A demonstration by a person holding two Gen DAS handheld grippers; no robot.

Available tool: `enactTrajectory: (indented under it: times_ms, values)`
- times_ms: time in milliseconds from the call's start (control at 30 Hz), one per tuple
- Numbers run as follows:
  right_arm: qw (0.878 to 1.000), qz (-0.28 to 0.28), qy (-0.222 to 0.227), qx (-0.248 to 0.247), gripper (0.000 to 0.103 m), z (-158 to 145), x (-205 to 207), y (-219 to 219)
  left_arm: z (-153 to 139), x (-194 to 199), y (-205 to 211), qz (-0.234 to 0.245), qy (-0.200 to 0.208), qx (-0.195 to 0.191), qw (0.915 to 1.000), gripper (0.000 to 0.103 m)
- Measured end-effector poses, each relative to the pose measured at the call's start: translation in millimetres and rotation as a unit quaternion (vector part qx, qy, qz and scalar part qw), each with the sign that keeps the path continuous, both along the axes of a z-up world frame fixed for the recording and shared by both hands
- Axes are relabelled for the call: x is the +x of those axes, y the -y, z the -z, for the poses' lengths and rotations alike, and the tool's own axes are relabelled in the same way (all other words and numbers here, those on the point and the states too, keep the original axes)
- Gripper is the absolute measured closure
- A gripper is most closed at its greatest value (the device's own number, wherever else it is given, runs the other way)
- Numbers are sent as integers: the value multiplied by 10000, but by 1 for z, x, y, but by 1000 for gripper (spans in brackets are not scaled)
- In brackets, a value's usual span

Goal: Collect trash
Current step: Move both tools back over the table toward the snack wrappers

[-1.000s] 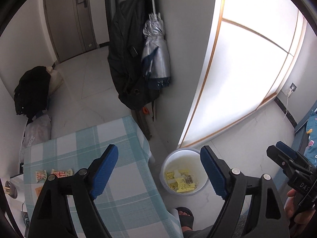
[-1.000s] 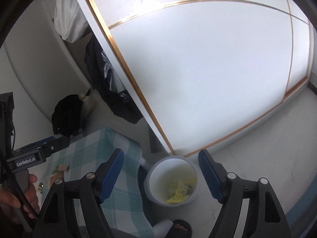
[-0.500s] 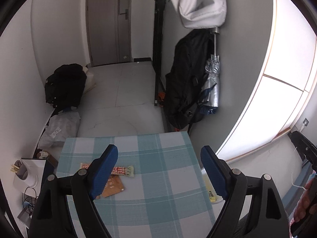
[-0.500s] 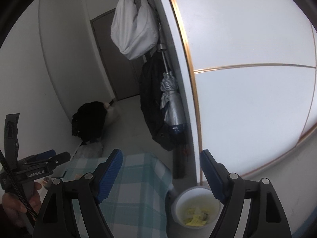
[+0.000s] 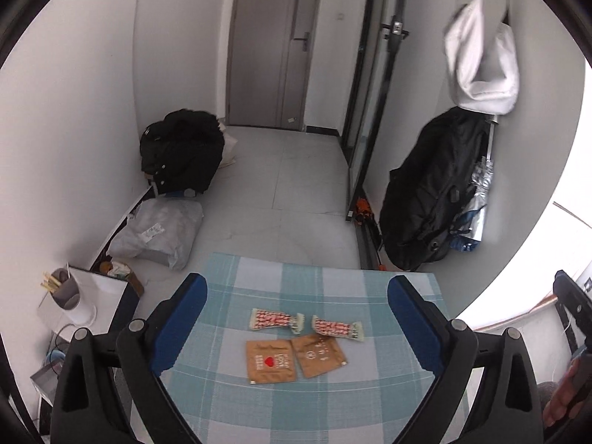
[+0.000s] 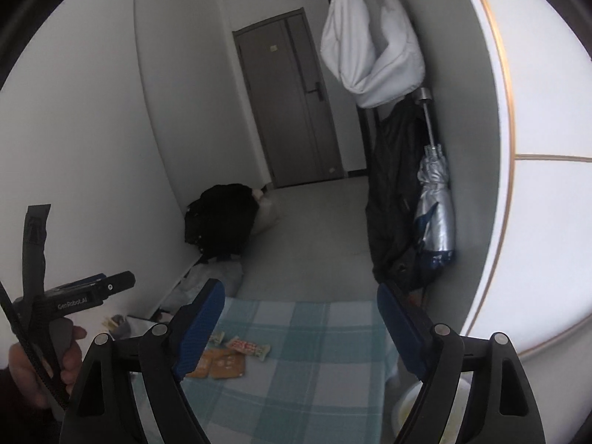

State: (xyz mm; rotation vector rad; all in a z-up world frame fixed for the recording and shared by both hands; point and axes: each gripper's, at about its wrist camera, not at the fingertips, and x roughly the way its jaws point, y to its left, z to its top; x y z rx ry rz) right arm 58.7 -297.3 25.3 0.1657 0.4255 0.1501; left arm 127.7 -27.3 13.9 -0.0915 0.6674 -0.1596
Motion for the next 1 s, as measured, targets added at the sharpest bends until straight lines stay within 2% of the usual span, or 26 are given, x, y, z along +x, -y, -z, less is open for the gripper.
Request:
enactTrajectory:
  times_ms: [233,333,567,800,1000]
  values:
    - [9981,-553,-226,-115,18,29,24,-49,22,14,-39,-351,-125,-166,9992,6]
    - [9957,-692,-471,-398,18,45,39,-72,29,21,-54,-433,-305,-288,9982,6]
    - [9830,-1051,-1328,-702,18,90,78,-109,27,33,-70,-527,-492,-304,9969,6]
    - [9637,-1099,-2142,-1153,18,133,132,-131,37,48,-81,-410,-912,-762,9921,6]
    - [9500,-1471,-2456,-1245,19,165,157,-147,46,59,-82,-436,-1139,-725,9899,6]
